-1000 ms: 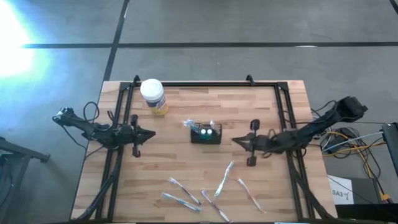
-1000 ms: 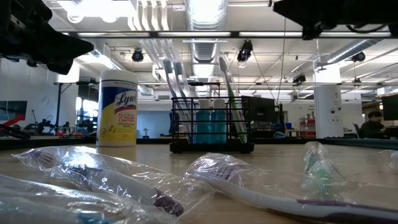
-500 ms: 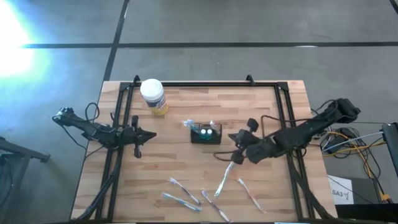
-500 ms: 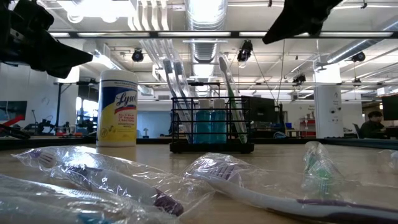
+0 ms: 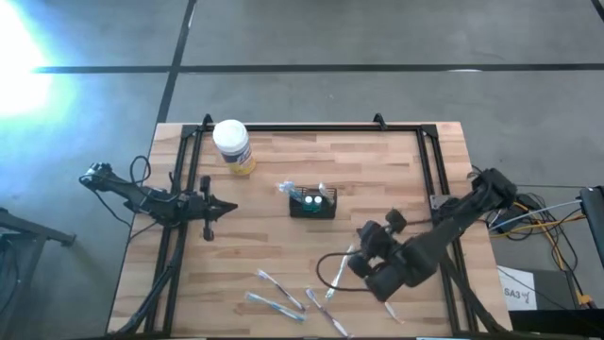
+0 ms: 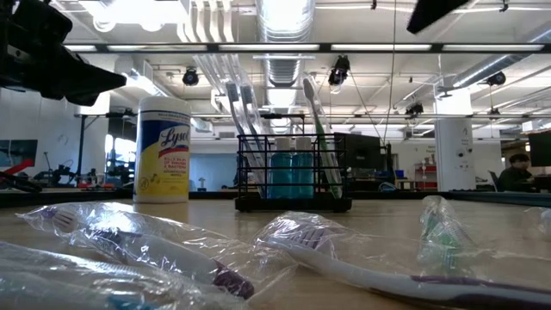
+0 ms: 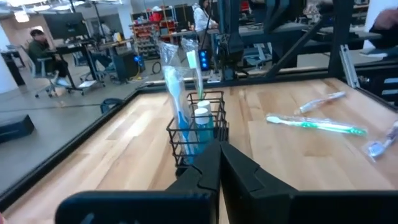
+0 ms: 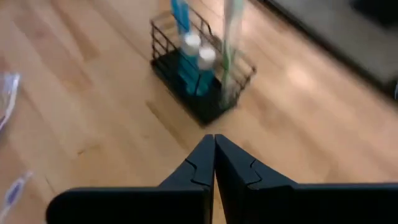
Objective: Pick & Place toothbrushing station
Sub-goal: Put the green toothbrush into the black mesh organizer
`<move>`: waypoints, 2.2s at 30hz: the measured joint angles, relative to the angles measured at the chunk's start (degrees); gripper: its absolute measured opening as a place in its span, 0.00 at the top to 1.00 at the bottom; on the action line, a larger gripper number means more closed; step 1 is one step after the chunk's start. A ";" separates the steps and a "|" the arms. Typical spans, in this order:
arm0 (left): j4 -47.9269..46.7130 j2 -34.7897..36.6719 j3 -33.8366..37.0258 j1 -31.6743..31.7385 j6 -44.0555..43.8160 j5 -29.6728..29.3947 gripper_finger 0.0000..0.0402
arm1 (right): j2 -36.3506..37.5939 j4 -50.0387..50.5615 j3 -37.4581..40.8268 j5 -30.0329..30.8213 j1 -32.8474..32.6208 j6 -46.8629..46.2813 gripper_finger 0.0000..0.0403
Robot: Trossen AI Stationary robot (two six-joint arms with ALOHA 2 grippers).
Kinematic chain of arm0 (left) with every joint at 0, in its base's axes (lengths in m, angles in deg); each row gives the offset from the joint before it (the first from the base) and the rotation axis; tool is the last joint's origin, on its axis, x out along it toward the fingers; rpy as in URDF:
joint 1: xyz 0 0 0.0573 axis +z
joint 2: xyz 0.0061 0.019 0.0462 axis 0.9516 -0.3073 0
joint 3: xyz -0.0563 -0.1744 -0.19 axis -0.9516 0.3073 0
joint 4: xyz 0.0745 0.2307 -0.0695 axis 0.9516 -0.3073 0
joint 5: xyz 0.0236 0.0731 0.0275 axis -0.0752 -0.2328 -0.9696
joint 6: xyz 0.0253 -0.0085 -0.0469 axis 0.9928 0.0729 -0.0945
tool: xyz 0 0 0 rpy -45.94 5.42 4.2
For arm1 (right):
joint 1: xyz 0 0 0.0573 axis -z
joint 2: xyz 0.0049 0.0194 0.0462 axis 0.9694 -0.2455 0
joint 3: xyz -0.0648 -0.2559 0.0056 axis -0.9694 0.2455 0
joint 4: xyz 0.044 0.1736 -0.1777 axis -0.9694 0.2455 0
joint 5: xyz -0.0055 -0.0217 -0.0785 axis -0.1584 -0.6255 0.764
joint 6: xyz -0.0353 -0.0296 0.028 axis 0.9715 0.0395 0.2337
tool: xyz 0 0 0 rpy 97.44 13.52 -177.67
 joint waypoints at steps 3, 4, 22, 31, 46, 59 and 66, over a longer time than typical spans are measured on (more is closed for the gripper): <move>-0.41 -0.28 -0.09 0.02 -3.00 0.29 0.98 | -3.41 -0.10 -0.73 -9.16 -0.21 -5.63 0.98; -0.51 -0.28 -0.13 0.02 -3.13 0.29 0.98 | -4.43 -0.13 -0.92 -13.08 0.23 -6.92 0.98; -4.88 -0.28 -3.77 0.02 -0.38 6.54 0.99 | -11.02 -14.15 -2.40 -30.28 4.95 -20.66 0.61; -5.53 -0.35 -3.66 0.02 -0.10 6.47 0.97 | -15.73 -19.30 -2.40 -33.99 6.69 -20.20 0.52; -8.89 -0.55 -3.57 0.02 -2.81 6.37 0.96 | -22.29 -21.17 -1.65 -38.51 8.18 -19.64 0.49; -8.86 -0.66 -3.55 0.02 -3.19 6.37 0.96 | -22.16 -24.31 3.63 -39.05 11.82 -11.39 0.62; -8.88 -0.66 -3.55 0.02 -3.87 6.37 0.98 | -22.01 -25.32 3.55 -38.76 12.59 -7.04 0.77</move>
